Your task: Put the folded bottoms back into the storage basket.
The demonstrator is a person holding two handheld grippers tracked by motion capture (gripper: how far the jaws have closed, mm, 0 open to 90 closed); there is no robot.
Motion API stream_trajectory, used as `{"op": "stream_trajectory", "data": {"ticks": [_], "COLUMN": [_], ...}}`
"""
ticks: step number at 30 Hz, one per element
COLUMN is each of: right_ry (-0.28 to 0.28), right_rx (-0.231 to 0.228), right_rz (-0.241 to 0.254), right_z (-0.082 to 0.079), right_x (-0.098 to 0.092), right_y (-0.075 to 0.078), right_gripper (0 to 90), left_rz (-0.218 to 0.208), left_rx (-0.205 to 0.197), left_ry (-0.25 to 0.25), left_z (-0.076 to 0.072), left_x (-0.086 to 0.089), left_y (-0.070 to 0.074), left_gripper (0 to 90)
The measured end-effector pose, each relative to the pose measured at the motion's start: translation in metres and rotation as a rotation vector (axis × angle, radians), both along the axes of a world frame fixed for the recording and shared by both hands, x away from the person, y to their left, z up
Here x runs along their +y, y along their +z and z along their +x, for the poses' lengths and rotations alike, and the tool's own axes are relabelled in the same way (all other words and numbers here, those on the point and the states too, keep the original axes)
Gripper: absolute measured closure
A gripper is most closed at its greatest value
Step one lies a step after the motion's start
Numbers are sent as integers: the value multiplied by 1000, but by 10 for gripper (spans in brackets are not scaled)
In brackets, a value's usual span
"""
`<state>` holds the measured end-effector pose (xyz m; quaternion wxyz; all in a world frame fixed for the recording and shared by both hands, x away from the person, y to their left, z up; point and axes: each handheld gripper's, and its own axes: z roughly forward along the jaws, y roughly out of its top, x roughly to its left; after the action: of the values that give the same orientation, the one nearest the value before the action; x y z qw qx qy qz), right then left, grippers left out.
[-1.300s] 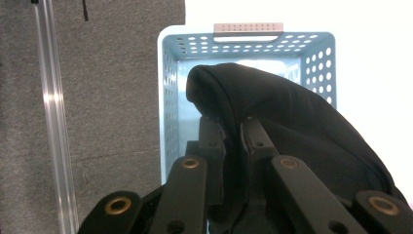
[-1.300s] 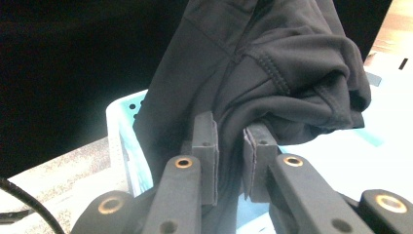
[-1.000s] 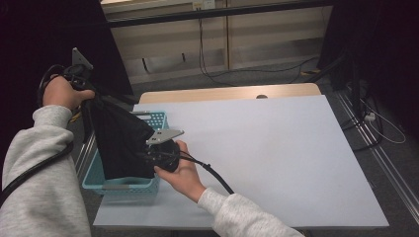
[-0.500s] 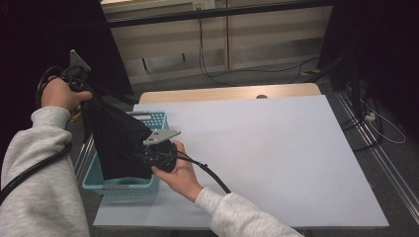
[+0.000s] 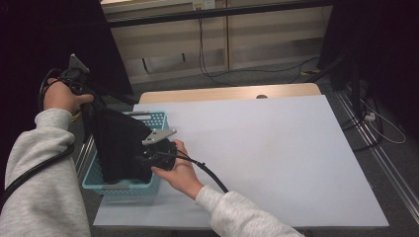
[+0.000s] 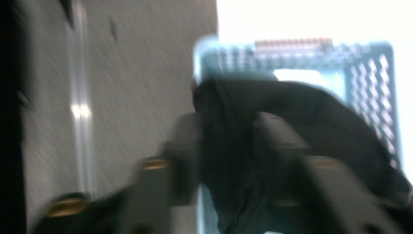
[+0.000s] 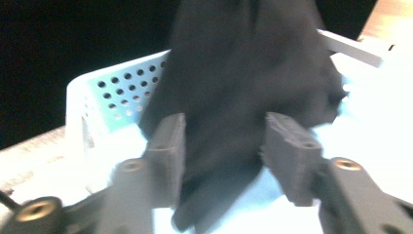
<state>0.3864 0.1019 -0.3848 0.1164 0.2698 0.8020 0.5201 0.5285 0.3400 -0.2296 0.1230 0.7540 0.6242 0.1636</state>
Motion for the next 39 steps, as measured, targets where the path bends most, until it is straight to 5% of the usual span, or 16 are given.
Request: {"op": "stream_trajectory", "data": {"ticks": [8,24,39], "right_ry": [-21,-26,-38], "right_rx": [-9,-13,18], "right_rz": [-15,-17,-69], "right_z": [0,0,5], "right_x": [-20,-67,-107], "right_y": [8,12,-6], "right_gripper": [378,246,215], "left_rz": [-7,-53,-88], "left_rx": [-24,-30,-49], "left_ry": [-55,-118,-164], "left_z": [-6,-19,-28], "left_x": [-1,-12,-23], "left_y": [-9,-36,-61], "left_gripper": [312,265,262]}}
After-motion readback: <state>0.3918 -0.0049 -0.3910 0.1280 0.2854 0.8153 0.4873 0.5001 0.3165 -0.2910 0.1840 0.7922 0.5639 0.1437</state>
